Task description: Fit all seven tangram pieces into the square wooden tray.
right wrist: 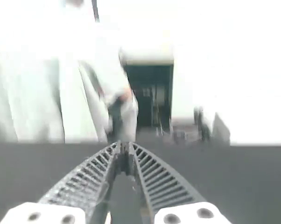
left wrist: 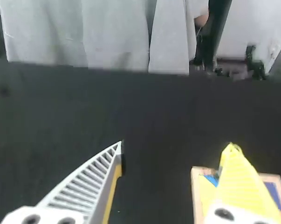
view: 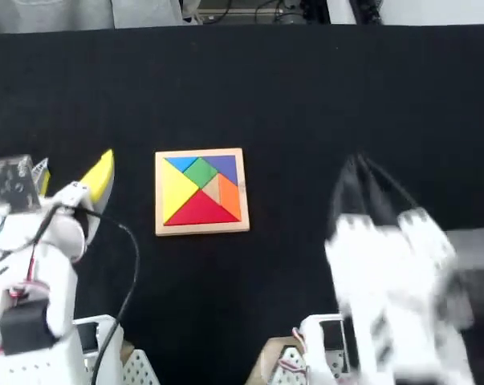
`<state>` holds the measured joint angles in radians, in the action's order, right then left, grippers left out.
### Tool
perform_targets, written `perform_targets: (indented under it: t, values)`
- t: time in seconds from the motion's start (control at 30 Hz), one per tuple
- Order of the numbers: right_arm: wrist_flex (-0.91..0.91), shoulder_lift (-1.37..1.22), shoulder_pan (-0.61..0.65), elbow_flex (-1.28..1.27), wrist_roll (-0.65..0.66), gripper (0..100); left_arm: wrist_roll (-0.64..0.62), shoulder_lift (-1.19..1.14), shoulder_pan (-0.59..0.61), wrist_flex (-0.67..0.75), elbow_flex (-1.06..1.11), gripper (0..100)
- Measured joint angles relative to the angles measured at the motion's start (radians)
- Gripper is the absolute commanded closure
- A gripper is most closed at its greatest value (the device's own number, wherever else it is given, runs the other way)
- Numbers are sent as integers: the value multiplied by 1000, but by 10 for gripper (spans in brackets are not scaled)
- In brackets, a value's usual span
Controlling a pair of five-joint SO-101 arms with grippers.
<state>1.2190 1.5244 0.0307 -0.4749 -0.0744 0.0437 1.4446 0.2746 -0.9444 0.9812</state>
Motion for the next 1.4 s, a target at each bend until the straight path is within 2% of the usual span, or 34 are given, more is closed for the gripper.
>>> perform_targets:
  t: [0.1,0.27,0.47,0.63,0.83,1.1,1.23,1.4]
  values:
    - [0,106,-2,-55,0,987,-28,74,0,-21,21,672]
    - [-20,138,-5,-244,75,987,-31,218,0,97,201,672]
    - [-199,210,-5,-517,193,987,23,367,0,210,489,672]
    - [-336,278,-61,-695,203,987,38,367,-66,267,601,672]
    - [-356,279,-184,-816,203,987,-41,365,-121,269,624,672]
    - [-364,279,-193,-901,203,987,-68,367,-78,204,655,672]
    - [-373,279,-195,-1016,203,986,-31,371,-75,193,697,672]
    - [-457,279,-195,-1181,209,986,-14,364,-74,84,698,672]
